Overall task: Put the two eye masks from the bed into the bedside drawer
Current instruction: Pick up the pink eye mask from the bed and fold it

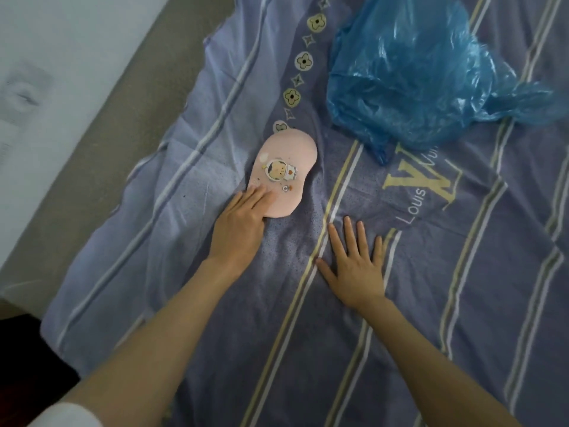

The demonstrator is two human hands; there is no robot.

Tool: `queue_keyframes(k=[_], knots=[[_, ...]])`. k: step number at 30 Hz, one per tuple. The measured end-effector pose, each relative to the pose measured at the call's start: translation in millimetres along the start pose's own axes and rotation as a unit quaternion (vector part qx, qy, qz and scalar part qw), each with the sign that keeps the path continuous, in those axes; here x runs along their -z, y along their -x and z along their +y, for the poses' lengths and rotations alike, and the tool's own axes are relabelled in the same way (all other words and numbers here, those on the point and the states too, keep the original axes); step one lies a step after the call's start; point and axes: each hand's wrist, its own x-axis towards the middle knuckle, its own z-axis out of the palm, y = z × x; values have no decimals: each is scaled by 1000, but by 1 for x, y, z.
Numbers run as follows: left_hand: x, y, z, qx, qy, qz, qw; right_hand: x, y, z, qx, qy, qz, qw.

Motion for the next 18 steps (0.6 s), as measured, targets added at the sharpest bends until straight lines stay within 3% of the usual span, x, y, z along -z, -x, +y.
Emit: queue_keyframes(k=[2, 4, 9, 13, 18], knots=[[18, 22, 8, 20, 44, -4, 999, 17, 8, -9, -12, -89, -26, 996], [41, 47, 15, 41, 67, -12, 997, 39, 25, -25, -11, -166, 8, 986], [102, 117, 32, 22, 89, -4, 996, 90, 79, -86, 101, -175, 101, 974], [157, 185, 39, 7, 119, 29, 992, 114, 129, -137, 163, -214, 50, 962], [221, 286, 32, 26, 103, 78, 991, 130, 205, -195, 96, -332, -26, 938]])
